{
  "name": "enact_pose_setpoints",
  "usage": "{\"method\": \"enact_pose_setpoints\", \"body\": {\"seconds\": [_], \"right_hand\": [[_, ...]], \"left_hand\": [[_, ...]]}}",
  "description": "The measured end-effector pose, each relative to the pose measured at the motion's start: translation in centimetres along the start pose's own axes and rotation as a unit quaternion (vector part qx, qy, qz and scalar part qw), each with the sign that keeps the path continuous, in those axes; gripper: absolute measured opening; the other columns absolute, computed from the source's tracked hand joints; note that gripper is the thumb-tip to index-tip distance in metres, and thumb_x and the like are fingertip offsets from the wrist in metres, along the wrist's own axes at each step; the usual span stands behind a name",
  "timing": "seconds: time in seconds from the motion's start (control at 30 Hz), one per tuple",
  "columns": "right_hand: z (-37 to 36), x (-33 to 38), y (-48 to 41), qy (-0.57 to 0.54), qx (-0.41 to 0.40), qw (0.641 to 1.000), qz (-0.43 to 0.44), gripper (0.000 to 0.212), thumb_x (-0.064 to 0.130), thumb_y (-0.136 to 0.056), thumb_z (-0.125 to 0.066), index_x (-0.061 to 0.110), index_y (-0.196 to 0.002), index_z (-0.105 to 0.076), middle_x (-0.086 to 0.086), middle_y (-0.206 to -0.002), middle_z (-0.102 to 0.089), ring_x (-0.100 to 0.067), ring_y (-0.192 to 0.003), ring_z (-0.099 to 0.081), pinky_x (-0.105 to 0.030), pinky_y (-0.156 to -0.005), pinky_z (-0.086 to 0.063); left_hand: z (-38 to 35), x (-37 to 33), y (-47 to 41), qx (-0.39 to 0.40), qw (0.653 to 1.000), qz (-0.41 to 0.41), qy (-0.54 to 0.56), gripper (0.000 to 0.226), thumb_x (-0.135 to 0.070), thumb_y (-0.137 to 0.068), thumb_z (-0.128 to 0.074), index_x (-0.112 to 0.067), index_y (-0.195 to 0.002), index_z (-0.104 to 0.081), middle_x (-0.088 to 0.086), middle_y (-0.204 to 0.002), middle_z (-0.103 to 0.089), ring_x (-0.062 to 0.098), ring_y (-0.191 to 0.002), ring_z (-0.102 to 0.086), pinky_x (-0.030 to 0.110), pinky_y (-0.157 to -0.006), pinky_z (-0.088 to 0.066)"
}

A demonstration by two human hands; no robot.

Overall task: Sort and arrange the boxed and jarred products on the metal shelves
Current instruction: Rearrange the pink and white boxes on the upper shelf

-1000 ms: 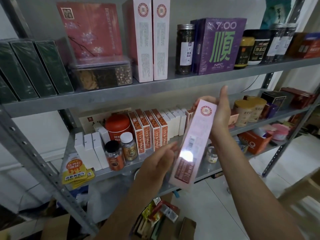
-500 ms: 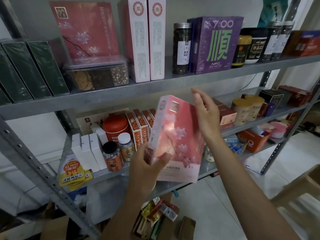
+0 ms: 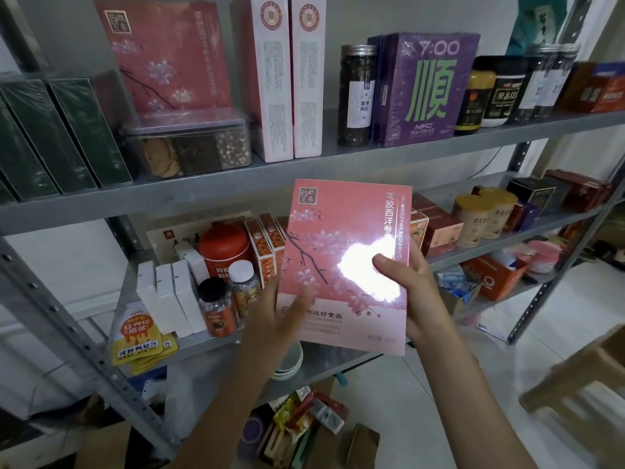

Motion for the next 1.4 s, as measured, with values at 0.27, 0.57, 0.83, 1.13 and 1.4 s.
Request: {"method": "enact_pose_setpoints", "body": {"seconds": [0.27,0.57,0.83,1.13,1.4], "right_hand": [[-1.4,0.8,0.8,-0.011,-0.202,0.979,-0.002,0.055,0.004,-0.081,-0.071,0.024,-0.127,-0.051,-0.011,-0.105,-0.07,-0.025,-0.077,-0.072,-0.032,-0.054,-0.055],[-2.3,1.5,2.9,-0.083,-0.13,0.988,0.008,0.049,0.029,-0.081,-0.071,0.023,-0.126,-0.052,-0.003,-0.106,-0.073,-0.023,-0.101,-0.07,-0.037,-0.075,-0.059],[2.6,5.5,0.7,0.241,-0.117,0.955,0.126,0.088,0.044,-0.064,-0.086,0.044,-0.138,-0.039,0.007,-0.143,-0.045,-0.007,-0.127,-0.048,-0.04,-0.103,-0.047],[2.1,5.9,0.4,0.093,-0.07,0.99,0.084,0.068,0.031,-0.065,-0.08,0.02,-0.127,-0.054,-0.011,-0.116,-0.069,-0.032,-0.107,-0.066,-0.047,-0.087,-0.055],[-0.3,4.1,3.8,0.154,-0.143,0.934,0.289,0.098,0.032,-0.065,-0.082,0.062,-0.136,-0.021,0.0,-0.131,-0.054,-0.012,-0.095,-0.068,-0.02,-0.072,-0.057]], "left_hand": [[-3.6,-0.4,1.7,0.007,0.898,-0.342,-0.278,0.06,-0.011,-0.081,-0.051,-0.005,-0.14,-0.048,0.012,-0.15,-0.04,0.025,-0.145,-0.024,0.055,-0.114,-0.024],[-3.5,-0.7,-0.3,-0.127,0.923,-0.349,-0.102,0.052,-0.025,-0.075,-0.076,-0.002,-0.119,-0.061,0.016,-0.122,-0.065,0.034,-0.119,-0.06,0.055,-0.098,-0.047],[-2.9,1.7,-1.6,0.051,0.914,-0.043,0.401,0.059,-0.013,-0.054,-0.084,-0.025,-0.108,-0.063,0.006,-0.098,-0.072,0.029,-0.097,-0.069,0.039,-0.071,-0.059],[-5.9,1.1,-1.7,0.13,0.813,0.12,0.554,0.085,-0.044,-0.058,-0.09,-0.018,-0.127,-0.049,0.015,-0.108,-0.066,0.031,-0.098,-0.068,0.045,-0.081,-0.057],[-8.5,-2.3,-3.6,0.154,0.812,0.175,0.536,0.08,-0.072,-0.079,-0.044,-0.022,-0.142,-0.046,0.016,-0.134,-0.06,0.038,-0.122,-0.057,0.055,-0.107,-0.04]]}}
Point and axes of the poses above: each hand's wrist, its own y-axis away from the middle knuckle, its own z-axis out of the back of the hand, x = y × z, the point moved 2 cm from there along -y, towards the middle knuckle
